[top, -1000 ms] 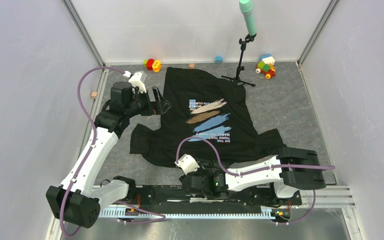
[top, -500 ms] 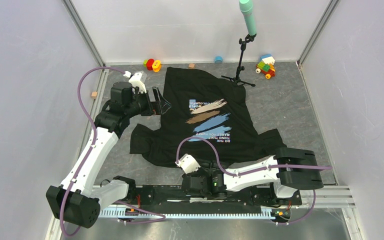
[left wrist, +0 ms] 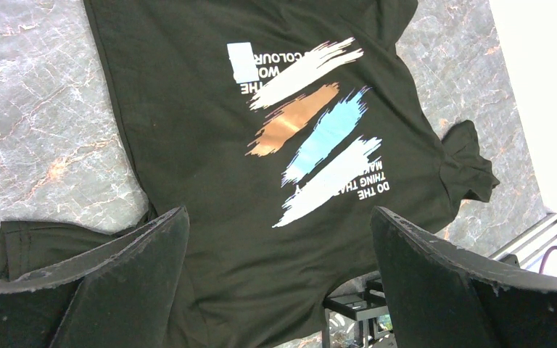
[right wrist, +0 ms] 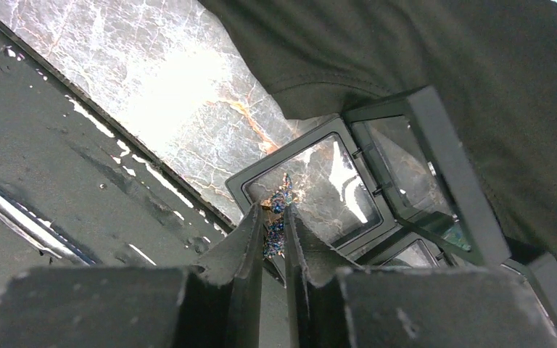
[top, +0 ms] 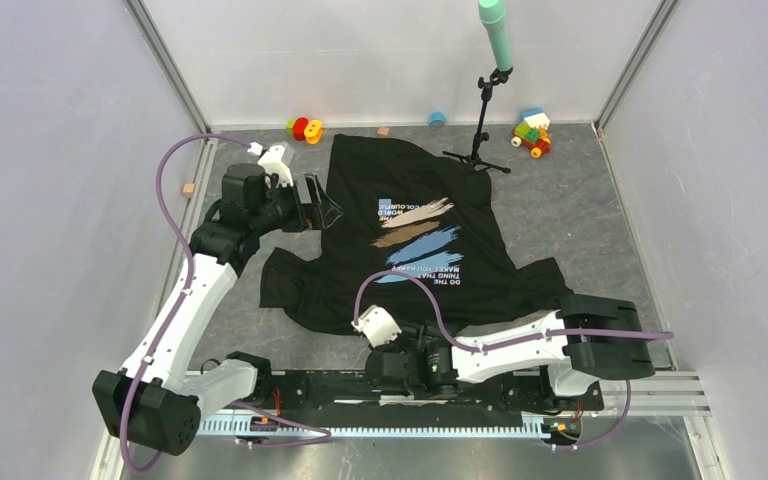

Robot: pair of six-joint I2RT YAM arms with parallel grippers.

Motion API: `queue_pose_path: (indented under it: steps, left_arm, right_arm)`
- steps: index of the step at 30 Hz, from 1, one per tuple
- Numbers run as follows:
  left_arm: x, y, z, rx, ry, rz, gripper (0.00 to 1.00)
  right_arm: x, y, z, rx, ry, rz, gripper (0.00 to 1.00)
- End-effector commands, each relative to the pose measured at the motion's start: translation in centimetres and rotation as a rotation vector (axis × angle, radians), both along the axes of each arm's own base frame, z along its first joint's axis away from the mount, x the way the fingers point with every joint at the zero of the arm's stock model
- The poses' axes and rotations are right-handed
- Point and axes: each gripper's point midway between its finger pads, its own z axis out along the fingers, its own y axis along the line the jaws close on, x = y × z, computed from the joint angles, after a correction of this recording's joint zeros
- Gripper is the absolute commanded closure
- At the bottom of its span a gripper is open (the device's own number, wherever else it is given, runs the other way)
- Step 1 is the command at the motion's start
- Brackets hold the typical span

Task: Pin the brooch onto the clothing

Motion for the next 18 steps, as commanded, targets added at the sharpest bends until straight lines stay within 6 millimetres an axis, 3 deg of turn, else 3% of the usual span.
queue_pose_path:
  steps: [1,9,18]
  left_arm:
    - [0.1,-0.4,0.6,-0.013,-0.026,-0.022,0.0]
    - [0.1,-0.4,0.6,-0.012,-0.026,-0.021,0.0]
    - [0.1,-0.3,0.7,-0.01,-0.031,-0.021,0.0]
  right_arm:
    - [-0.1,1.0,1.7,0.066,-0.008,-0.011,0.89]
    - [0.7,0.1,2.5,0.041,-0.062,-0.046,1.0]
    - [1.6,-1.0,4.8,0.119,-0.106,-0.073,1.0]
